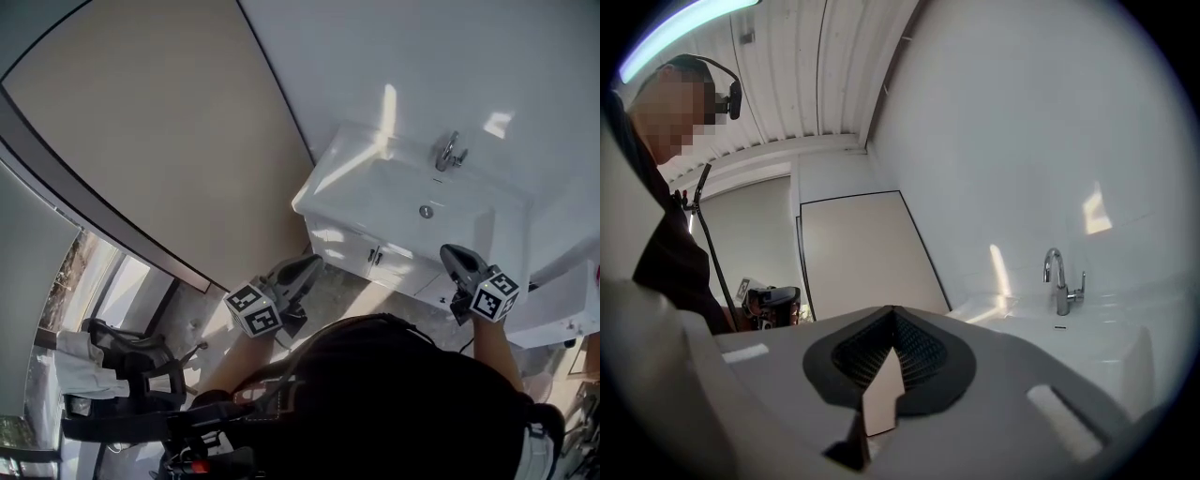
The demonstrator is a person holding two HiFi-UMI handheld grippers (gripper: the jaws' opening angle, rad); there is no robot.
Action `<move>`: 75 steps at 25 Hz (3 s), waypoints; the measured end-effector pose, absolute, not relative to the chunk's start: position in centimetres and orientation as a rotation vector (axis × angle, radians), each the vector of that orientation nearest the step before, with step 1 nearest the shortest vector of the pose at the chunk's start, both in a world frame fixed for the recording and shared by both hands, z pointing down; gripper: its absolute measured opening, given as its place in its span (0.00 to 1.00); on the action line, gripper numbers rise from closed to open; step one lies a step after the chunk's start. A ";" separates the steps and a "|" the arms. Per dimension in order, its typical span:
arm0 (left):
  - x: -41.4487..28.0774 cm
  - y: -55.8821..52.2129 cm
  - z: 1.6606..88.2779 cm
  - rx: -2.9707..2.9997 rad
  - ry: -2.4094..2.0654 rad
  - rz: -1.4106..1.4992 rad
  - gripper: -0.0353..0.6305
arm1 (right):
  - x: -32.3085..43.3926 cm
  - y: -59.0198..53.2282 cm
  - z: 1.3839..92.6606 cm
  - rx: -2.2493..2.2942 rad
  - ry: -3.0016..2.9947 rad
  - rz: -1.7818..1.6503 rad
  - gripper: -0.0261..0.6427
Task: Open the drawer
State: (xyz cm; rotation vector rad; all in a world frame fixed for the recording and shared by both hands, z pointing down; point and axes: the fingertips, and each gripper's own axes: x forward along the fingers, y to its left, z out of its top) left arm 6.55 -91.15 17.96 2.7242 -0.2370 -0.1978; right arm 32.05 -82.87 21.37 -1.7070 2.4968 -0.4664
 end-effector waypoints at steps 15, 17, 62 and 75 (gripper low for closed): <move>19.4 -103.1 19.5 2.694 0.100 -0.130 0.05 | 42.7 -88.0 24.4 -2.016 2.217 -0.518 0.04; 21.2 -106.5 19.5 2.686 0.208 -0.112 0.05 | 43.8 -90.0 24.2 -2.098 2.117 -0.507 0.04; 52.7 -98.8 26.6 2.492 1.202 0.485 0.05 | 59.4 -79.3 31.4 -2.642 1.323 -0.471 0.04; 54.7 -87.0 35.9 2.245 1.455 0.728 0.05 | 60.2 -69.9 41.2 -2.742 1.010 -0.606 0.04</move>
